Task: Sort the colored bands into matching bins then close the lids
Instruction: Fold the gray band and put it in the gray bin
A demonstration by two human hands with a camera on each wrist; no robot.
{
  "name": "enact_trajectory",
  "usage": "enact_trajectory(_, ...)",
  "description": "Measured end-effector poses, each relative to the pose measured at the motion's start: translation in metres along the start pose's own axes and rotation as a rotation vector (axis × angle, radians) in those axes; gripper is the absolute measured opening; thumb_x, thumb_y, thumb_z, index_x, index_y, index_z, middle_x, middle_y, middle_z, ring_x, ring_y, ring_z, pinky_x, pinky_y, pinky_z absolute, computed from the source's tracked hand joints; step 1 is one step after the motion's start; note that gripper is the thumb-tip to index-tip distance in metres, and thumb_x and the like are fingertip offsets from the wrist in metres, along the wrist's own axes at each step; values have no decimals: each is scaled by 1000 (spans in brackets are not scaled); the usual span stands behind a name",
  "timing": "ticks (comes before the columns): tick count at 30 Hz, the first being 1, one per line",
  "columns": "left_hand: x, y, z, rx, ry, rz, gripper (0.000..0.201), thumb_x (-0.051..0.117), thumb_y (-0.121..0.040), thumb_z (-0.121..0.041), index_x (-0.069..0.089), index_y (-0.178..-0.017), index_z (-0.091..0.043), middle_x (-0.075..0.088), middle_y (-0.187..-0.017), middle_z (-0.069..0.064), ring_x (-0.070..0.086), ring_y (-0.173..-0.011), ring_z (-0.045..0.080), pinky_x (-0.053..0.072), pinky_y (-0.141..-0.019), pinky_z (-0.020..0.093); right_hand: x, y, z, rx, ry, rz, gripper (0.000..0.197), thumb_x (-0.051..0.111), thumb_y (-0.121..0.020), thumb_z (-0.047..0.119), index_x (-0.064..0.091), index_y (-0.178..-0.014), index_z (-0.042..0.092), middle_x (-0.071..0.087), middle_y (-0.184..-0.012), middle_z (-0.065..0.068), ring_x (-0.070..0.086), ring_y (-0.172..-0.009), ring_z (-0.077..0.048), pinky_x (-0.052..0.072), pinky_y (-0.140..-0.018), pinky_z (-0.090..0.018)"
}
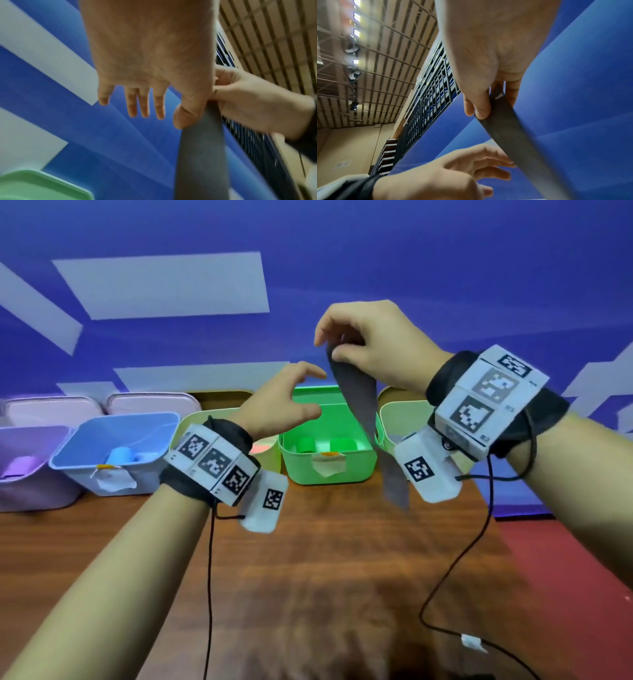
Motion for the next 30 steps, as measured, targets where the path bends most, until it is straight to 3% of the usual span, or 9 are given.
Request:
enact_trajectory(2, -10, 7, -10, 14, 305, 101, 43, 54, -76, -9, 50, -116, -22, 54, -121, -5, 47, -117, 3, 38, -98, 18, -3, -8, 9, -10, -6, -17, 26, 54, -77, -1, 65, -94, 14, 59, -82, 6, 52, -78, -9, 40, -74, -16)
enact_trajectory(4, -17, 12, -19, 61, 493, 110, 36, 52, -78, -4, 52, -113, -14, 59, -110, -4, 56, -103, -2, 43, -84, 10, -7, -16, 16, -13, -26, -45, 24, 55, -77, 0, 65, -93, 15, 60, -80, 7, 52, -74, -7, 40, -70, -10)
enact_trajectory(6, -22, 14, -25, 80, 518, 64, 22, 51, -90, -1, 55, -110, -10, 62, -99, -3, 59, -86, -5, 45, -75, 10, -11, -23, 24, -16, -76, -78, 23, 55, -76, 0, 65, -92, 14, 60, -76, 11, 52, -69, -1, 39, -67, -7)
enact_trajectory(9, -28, 13, -22, 54, 496, -1, 14, 49, -95, -8, 61, -102, -4, 67, -95, 10, 63, -83, 12, 52, -79, 29, -14, -32, 36, -26, -142, -117, 22, 56, -75, 1, 64, -94, 9, 58, -77, 16, 53, -69, 2, 41, -67, -8)
enact_trajectory(14, -41, 16, -14, 27, 592, -47, 21, 45, -98, -9, 62, -86, -10, 71, -75, 0, 67, -67, 7, 53, -64, 19, -13, -43, 38, 69, -135, -148, 13, 62, -81, 13, 64, -95, 15, 59, -75, 6, 55, -70, -6, 45, -68, -17)
enact_trajectory(16, -48, 17, -12, 19, 640, -47, 21, 44, -99, -11, 60, -86, -11, 72, -69, -4, 68, -68, 6, 53, -61, 18, -11, -45, 38, 114, -165, -160, 9, 63, -81, 14, 63, -87, 20, 60, -70, 4, 57, -68, -10, 49, -68, -21)
enact_trajectory(20, -52, 21, -5, 17, 611, 36, 18, 44, -99, -17, 59, -92, -12, 69, -86, 6, 66, -75, 13, 52, -63, 21, -10, -48, 41, 159, -252, -314, 11, 64, -76, 9, 64, -78, 19, 66, -73, -12, 64, -67, -29, 57, -68, -37)
enact_trajectory(26, -44, 21, 5, -46, 642, 94, 20, 37, -102, -22, 56, -99, -17, 73, -81, -3, 68, -74, 7, 53, -63, 22, -8, -37, 34, 243, -305, -428, 11, 66, -77, 11, 65, -87, 16, 66, -67, 1, 60, -60, -11, 57, -64, -28)
enact_trajectory(30, -48, 18, 1, -130, 805, 109, 31, 29, -103, -26, 57, -99, -15, 74, -81, -2, 70, -77, 8, 54, -68, 24, 2, -24, 33, 237, -342, -452, 14, 67, -76, 7, 64, -74, 21, 66, -65, 4, 62, -58, -1, 53, -65, -20)
Point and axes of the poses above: each hand's wrist, its own y-axis away from the middle knuckle, its own x-axis out of the palm, z = x × y, the point moved 1 cm from there along -y, towards the middle knuckle
